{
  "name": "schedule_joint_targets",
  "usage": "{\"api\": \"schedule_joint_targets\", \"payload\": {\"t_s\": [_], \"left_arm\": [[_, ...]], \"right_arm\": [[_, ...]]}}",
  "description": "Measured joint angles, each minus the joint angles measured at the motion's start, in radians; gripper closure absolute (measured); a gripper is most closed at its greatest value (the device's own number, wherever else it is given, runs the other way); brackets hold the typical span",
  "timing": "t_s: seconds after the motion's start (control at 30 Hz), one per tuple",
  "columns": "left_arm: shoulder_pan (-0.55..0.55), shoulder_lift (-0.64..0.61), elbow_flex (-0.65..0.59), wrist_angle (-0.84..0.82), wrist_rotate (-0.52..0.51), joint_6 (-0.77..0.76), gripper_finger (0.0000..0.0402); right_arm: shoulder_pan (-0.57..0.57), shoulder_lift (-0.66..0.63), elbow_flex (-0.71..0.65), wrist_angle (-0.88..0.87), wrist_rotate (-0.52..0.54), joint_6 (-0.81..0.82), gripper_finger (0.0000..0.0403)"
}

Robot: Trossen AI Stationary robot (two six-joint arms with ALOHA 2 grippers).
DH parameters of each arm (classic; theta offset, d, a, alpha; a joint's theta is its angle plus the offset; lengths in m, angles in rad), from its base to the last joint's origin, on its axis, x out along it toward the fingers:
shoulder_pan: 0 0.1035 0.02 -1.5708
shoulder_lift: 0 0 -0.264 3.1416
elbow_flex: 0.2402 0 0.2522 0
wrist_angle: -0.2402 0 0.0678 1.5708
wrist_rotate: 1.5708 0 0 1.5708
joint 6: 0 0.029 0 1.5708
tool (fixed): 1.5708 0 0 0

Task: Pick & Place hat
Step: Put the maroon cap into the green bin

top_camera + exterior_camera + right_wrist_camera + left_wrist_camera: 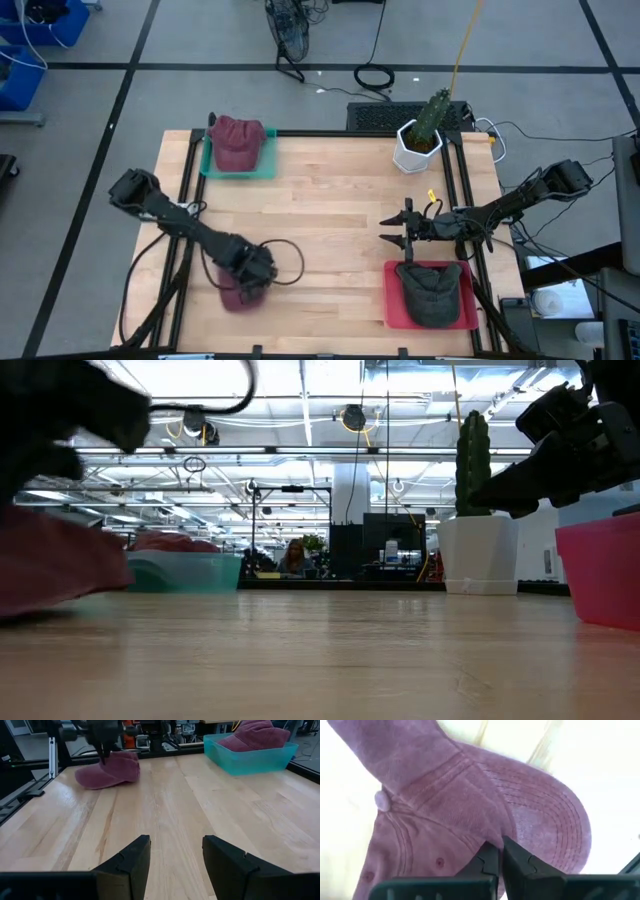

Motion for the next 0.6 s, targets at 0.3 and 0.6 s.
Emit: {"api": "schedule_joint_targets", "payload": {"t_s": [0.3, 0.6], "left_arm": [[0.102, 0.000, 0.262, -0.362, -0.267, 0.255, 0.0397], [0.227, -0.039, 0.439, -0.567, -0.532, 0.386, 0.0396]], "right_arm": [[0.000, 0.000, 0.000, -0.008, 0.000, 0.003, 0.0238], [0.000, 0.000, 0.000, -0.050, 0.000, 0.032, 0.0238]]}}
